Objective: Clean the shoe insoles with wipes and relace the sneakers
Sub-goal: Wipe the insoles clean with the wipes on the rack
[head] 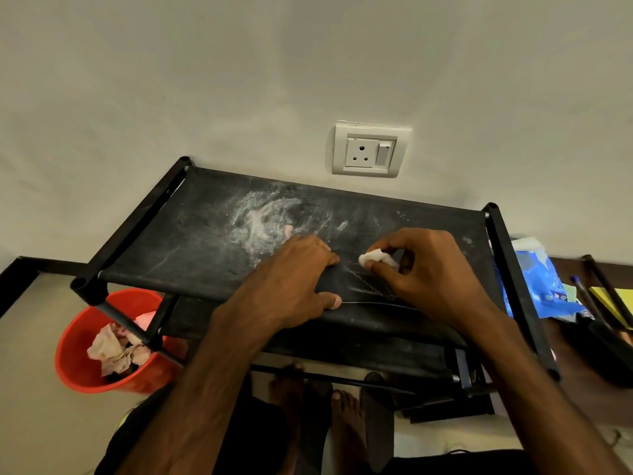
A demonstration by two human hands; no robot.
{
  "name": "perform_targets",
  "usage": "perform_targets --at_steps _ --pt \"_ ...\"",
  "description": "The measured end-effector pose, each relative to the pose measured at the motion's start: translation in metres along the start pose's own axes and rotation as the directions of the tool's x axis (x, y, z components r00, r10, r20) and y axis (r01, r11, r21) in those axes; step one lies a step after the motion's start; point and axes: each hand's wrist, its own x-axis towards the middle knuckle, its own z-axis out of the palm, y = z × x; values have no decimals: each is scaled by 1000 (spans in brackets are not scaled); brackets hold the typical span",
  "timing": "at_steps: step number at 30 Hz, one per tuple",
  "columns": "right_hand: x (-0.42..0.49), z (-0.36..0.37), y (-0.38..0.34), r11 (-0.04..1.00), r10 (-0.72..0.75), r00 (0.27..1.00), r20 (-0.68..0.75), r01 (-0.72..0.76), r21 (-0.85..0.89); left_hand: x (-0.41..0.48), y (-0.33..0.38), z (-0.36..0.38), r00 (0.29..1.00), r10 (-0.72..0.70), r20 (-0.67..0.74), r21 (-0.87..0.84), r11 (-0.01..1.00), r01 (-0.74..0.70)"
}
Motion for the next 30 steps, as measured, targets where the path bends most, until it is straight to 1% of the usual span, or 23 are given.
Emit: perform_targets --at_steps 4,9,13,18,22,30 --pt "2 1 -2 1000 -1 1000 9 1 4 -2 1 -1 1000 -22 -4 -42 999 22" --pt "6 4 -5 1000 -8 1000 6 9 -9 -1 9 3 996 -62 -60 0 998 62" --pt "6 7 -6 1000 -22 1000 -1 22 -12 -2 18 8 993 -67 -95 48 996 72" --pt "8 7 -2 1000 -6 1000 -2 6 -20 -7 24 16 991 -68 -111 63 995 76" --pt "15 9 -3 1000 9 1000 -30 -9 -9 -7 25 16 990 -82 -111 52 995 88" --pt "34 24 -6 998 -14 996 93 20 -59 -7 20 7 988 -127 -83 -9 992 127"
